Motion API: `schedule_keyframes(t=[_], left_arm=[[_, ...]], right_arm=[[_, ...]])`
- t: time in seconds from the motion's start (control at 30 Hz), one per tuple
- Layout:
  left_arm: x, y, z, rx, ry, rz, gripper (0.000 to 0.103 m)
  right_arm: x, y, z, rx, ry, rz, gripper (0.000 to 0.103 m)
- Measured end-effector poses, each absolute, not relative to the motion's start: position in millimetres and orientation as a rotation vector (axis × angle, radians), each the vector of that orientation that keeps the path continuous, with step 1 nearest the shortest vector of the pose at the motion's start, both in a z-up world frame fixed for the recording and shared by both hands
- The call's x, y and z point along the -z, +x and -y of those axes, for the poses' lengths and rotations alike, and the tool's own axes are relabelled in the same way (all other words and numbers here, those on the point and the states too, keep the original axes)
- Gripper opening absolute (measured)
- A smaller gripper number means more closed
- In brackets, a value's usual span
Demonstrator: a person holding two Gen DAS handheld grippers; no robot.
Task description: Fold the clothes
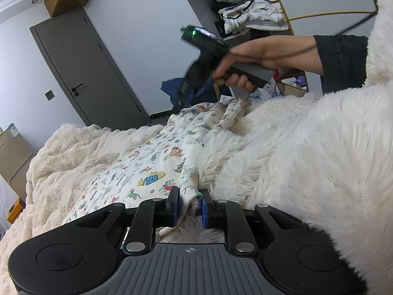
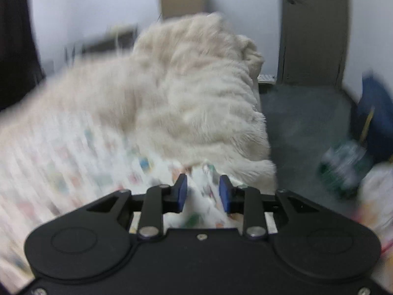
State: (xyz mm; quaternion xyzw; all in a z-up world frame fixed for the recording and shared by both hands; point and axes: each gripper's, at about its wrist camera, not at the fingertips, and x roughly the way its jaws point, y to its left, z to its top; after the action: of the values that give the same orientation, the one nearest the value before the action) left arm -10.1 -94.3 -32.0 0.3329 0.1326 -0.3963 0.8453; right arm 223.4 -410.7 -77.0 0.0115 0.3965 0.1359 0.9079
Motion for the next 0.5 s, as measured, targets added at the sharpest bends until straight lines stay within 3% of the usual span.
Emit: schedule_keyframes(t=[0.1, 0.17, 0.33, 0.5], left_arm=[[32, -10, 94, 0.837, 0.699, -0.281, 0.014], [32, -10, 94, 0.837, 0.698, -0.28, 0.014], [32, -9, 95, 0.837, 0.697, -0.28, 0.015], [32, -11, 94, 0.835, 0.696, -0.278, 0.015]], right_arm=[[76, 226, 417, -0.32, 0.059, -0.851, 0.005], [76, 227, 420, -0.347, 0.083, -0.873, 0.005], [92, 238, 384, -0.276, -0.145, -0.928, 0.003], [101, 241, 353, -0.028, -0.452, -0.863, 0.003]])
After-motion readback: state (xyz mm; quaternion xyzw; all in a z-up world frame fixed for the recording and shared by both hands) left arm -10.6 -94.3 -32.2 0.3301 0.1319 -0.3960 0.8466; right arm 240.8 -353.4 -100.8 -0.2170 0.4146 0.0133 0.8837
